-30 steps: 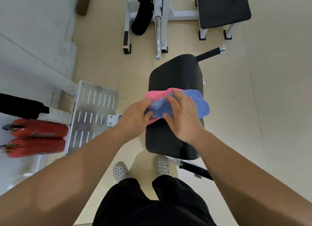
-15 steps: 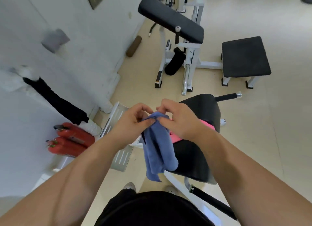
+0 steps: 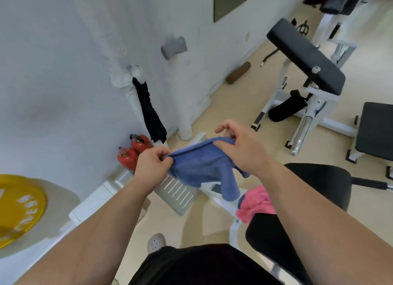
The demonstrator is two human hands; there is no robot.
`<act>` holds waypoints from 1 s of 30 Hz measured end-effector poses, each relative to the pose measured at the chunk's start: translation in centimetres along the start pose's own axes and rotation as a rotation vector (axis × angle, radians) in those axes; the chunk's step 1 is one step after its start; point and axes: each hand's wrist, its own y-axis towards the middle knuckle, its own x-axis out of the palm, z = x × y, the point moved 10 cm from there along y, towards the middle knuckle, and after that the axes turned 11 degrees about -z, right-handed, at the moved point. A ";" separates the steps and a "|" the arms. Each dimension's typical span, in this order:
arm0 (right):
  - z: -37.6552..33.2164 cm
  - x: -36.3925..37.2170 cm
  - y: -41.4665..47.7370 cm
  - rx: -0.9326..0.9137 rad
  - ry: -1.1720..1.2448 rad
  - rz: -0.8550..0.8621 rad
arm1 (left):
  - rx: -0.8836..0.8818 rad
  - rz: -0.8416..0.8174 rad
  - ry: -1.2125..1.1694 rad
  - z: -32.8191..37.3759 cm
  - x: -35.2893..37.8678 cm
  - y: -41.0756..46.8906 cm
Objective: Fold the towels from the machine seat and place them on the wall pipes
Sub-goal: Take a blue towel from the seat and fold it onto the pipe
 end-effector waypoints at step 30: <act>4.9 19.4 25.6 0.599 -0.009 -0.063 | -0.541 0.254 -0.379 -31.0 -24.3 8.5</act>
